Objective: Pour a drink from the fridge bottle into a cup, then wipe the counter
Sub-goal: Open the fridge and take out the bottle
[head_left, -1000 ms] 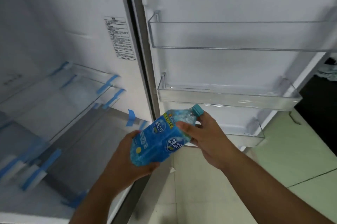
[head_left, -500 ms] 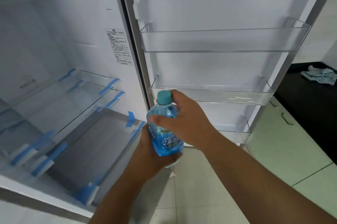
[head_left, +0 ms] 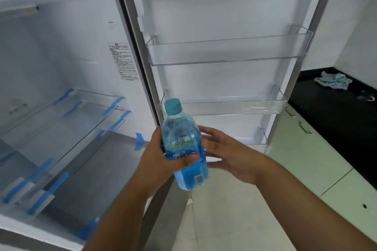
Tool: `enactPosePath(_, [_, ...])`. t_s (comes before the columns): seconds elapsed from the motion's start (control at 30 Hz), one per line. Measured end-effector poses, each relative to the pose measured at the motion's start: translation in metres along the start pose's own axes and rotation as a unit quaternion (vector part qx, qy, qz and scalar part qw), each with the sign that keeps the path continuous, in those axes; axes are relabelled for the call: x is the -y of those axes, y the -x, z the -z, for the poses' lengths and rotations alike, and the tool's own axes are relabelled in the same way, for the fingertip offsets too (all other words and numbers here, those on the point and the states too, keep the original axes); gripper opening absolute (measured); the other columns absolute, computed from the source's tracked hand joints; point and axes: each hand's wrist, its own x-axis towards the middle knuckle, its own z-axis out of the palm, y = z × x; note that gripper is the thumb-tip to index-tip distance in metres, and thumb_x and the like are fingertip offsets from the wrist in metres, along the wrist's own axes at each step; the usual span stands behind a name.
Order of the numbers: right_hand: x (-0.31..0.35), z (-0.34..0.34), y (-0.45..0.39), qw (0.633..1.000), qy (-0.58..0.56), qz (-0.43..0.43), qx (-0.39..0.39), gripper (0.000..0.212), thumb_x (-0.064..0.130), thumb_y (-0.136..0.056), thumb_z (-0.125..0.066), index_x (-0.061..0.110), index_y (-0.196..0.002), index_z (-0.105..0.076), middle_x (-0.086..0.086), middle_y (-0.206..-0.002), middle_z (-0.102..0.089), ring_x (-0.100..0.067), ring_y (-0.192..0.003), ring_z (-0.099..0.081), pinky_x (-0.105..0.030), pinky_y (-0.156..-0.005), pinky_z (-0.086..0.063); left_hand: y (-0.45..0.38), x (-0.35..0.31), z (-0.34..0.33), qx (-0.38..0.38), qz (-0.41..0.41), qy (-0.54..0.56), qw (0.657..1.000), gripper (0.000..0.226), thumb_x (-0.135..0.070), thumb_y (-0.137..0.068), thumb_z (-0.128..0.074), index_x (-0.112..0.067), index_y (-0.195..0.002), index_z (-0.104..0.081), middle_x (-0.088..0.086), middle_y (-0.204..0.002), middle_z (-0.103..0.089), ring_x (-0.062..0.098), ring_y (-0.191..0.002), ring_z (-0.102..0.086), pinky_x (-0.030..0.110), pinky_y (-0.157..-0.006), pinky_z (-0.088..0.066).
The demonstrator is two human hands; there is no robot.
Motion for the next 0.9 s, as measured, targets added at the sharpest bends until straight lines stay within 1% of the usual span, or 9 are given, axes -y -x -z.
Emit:
enactPosePath(0.1, [-0.011, 0.007, 0.012, 0.999, -0.046, -0.008, 0.027, 0.062, 0.026, -0.09, -0.081, 0.031, -0.146, -0.055, 0.0, -0.151, -0.053, -0.027, -0.133, -0.061, -0.058, -0.112, -0.048, -0.017, -0.015, 0.003, 0.08, 0.011, 0.046, 0.996, 0.085, -0.018, -0.068, -0.093, -0.011, -0.141, -0.049, 0.016, -0.127, -0.07, 0.038, -0.117, -0.07, 0.054, -0.092, -0.06])
enactPosePath(0.17, [-0.012, 0.007, 0.018, 0.998, -0.054, -0.005, 0.023, 0.068, 0.0, -0.089, -0.078, 0.031, -0.145, -0.055, 0.001, -0.15, -0.052, -0.029, -0.131, -0.063, -0.054, -0.107, -0.053, -0.031, -0.02, 0.001, 0.122, 0.01, 0.067, 0.99, 0.082, -0.014, -0.075, -0.09, -0.003, -0.144, -0.046, 0.029, -0.131, -0.064, 0.051, -0.119, -0.065, 0.069, -0.096, -0.054])
enactPosePath(0.23, [-0.007, 0.003, 0.022, 0.999, -0.043, -0.006, 0.005, 0.072, -0.011, -0.085, -0.077, 0.03, -0.14, -0.057, 0.004, -0.14, -0.06, -0.026, -0.125, -0.068, -0.046, -0.099, -0.058, -0.044, -0.022, -0.005, 0.192, 0.026, 0.084, 0.978, 0.082, -0.006, -0.083, -0.084, 0.008, -0.147, -0.035, 0.045, -0.135, -0.051, 0.065, -0.117, -0.056, 0.086, -0.096, -0.04])
enactPosePath(0.33, [-0.003, -0.001, 0.03, 0.998, -0.038, 0.008, -0.05, 0.065, -0.014, -0.082, -0.077, 0.026, -0.131, -0.062, 0.012, -0.121, -0.072, -0.02, -0.115, -0.072, -0.038, -0.09, -0.061, -0.057, -0.035, -0.014, 0.313, 0.01, 0.123, 0.942, 0.074, 0.007, -0.086, -0.072, 0.017, -0.144, -0.027, 0.056, -0.13, -0.041, 0.056, -0.102, -0.057, 0.09, -0.092, -0.036])
enactPosePath(0.43, [-0.007, -0.004, 0.04, 0.987, -0.039, 0.053, -0.149, 0.067, -0.004, -0.08, -0.084, 0.025, -0.136, -0.06, 0.007, -0.128, -0.07, -0.023, -0.118, -0.071, -0.045, -0.092, -0.061, -0.06, -0.053, -0.02, 0.251, -0.011, 0.085, 0.964, 0.088, -0.016, -0.079, -0.089, -0.005, -0.151, -0.04, 0.034, -0.137, -0.057, 0.052, -0.118, -0.061, 0.077, -0.094, -0.049])
enactPosePath(0.53, [-0.014, -0.009, 0.047, 0.956, -0.032, 0.092, -0.276, 0.076, 0.003, -0.073, -0.093, 0.026, -0.136, -0.057, 0.005, -0.128, -0.071, -0.023, -0.112, -0.074, -0.051, -0.093, -0.062, -0.046, -0.068, -0.037, 0.155, -0.053, 0.007, 0.986, 0.096, -0.04, -0.06, -0.099, -0.037, -0.144, -0.051, -0.01, -0.129, -0.07, 0.008, -0.118, -0.067, 0.027, -0.083, -0.062])
enactPosePath(0.6, [-0.018, -0.011, 0.053, 0.93, -0.017, 0.1, -0.353, 0.081, 0.005, -0.067, -0.097, 0.028, -0.132, -0.054, 0.007, -0.122, -0.072, -0.019, -0.106, -0.076, -0.046, -0.088, -0.064, -0.039, -0.072, -0.057, 0.125, -0.078, -0.028, 0.989, 0.095, -0.049, -0.052, -0.093, -0.041, -0.136, -0.049, -0.022, -0.119, -0.069, -0.007, -0.105, -0.068, 0.017, -0.076, -0.06])
enactPosePath(0.77, [-0.037, -0.004, 0.09, 0.912, -0.048, 0.091, -0.397, 0.084, 0.007, -0.071, -0.095, 0.031, -0.137, -0.049, 0.008, -0.13, -0.066, -0.016, -0.106, -0.075, -0.031, -0.082, -0.063, -0.055, -0.067, -0.093, 0.178, -0.094, -0.044, 0.979, 0.079, -0.041, -0.057, -0.097, -0.039, -0.126, -0.058, -0.022, -0.112, -0.073, 0.0, -0.101, -0.073, 0.032, -0.084, -0.065])
enactPosePath(0.9, [-0.052, 0.006, 0.136, 0.905, -0.08, 0.067, -0.412, 0.08, 0.004, -0.075, -0.091, 0.034, -0.139, -0.056, 0.002, -0.138, -0.066, -0.022, -0.115, -0.072, -0.043, -0.097, -0.06, -0.063, -0.069, -0.123, 0.338, -0.092, -0.028, 0.936, 0.087, -0.029, -0.058, -0.103, -0.033, -0.133, -0.059, -0.007, -0.122, -0.073, 0.019, -0.114, -0.072, 0.052, -0.09, -0.063])
